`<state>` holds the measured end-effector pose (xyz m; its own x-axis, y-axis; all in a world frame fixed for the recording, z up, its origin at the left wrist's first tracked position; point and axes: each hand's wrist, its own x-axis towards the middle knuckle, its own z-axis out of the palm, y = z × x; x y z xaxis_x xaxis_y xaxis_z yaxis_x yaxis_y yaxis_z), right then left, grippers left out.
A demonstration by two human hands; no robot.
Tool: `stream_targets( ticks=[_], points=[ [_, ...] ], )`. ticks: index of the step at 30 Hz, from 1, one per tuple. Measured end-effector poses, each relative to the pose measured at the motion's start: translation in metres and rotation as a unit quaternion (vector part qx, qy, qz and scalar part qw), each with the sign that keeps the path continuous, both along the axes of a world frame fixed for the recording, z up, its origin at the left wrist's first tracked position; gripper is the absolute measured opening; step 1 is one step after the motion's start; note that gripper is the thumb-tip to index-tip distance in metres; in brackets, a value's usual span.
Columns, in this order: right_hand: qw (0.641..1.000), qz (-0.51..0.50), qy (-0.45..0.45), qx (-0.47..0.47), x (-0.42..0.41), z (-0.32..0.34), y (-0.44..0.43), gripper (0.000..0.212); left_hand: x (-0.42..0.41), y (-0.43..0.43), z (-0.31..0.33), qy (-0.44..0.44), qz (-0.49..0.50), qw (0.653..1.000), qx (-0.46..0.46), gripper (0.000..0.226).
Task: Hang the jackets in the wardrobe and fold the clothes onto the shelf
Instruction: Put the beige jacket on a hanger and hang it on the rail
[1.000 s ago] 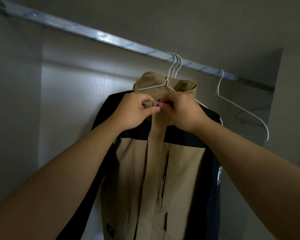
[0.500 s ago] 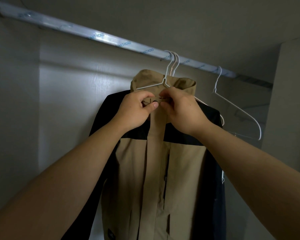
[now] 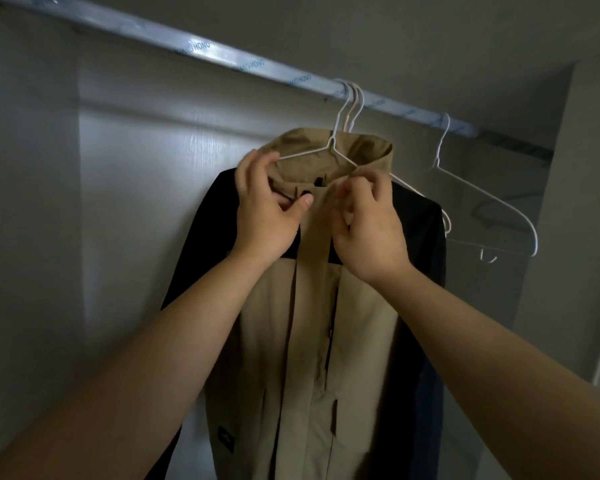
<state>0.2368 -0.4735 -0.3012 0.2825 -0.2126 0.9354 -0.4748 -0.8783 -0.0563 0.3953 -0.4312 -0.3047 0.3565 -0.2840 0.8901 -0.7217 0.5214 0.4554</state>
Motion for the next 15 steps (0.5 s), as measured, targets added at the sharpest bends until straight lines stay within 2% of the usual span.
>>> stream_targets(
  ticks=[2,5,9,12,15],
  points=[
    [0.999,-0.007,-0.02,0.029,0.003,-0.022,0.0,0.022,-0.006,-0.002,-0.019,0.047,-0.011,0.998,-0.027,0.08],
    [0.994,0.015,-0.042,0.1,0.007,-0.062,0.0,0.02,-0.014,-0.009,-0.063,0.137,-0.025,0.99,-0.008,0.071],
    [0.973,0.025,-0.068,0.219,0.005,-0.13,-0.002,0.019,-0.025,-0.025,-0.156,0.244,-0.01,0.963,0.112,0.044],
    [0.945,0.026,-0.069,0.32,0.002,-0.189,-0.002,0.017,-0.032,-0.028,-0.236,0.309,-0.016,0.926,0.215,0.03],
    [0.914,0.023,-0.057,0.4,0.0,-0.256,-0.004,0.022,-0.039,-0.025,-0.315,0.372,-0.022,0.875,0.308,0.023]
  ],
)
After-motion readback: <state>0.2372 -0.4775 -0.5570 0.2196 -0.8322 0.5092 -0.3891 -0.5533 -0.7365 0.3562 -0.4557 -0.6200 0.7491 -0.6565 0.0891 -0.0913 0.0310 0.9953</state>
